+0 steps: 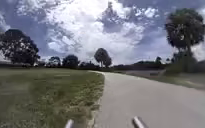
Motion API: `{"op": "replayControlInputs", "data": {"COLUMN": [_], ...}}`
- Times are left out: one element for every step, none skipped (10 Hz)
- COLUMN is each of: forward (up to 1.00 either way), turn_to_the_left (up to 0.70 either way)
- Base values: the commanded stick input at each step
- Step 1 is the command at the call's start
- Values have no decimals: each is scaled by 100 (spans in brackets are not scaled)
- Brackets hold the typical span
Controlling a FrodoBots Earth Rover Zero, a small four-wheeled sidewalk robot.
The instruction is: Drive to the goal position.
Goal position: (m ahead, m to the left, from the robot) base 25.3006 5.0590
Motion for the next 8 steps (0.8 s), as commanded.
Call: {"op": "replayControlInputs", "data": {"forward": [85,85,85,85,85,85,85,85], "turn_to_the_left": [-28,-34,-34,-34,-34,-22,-11,-5]}}
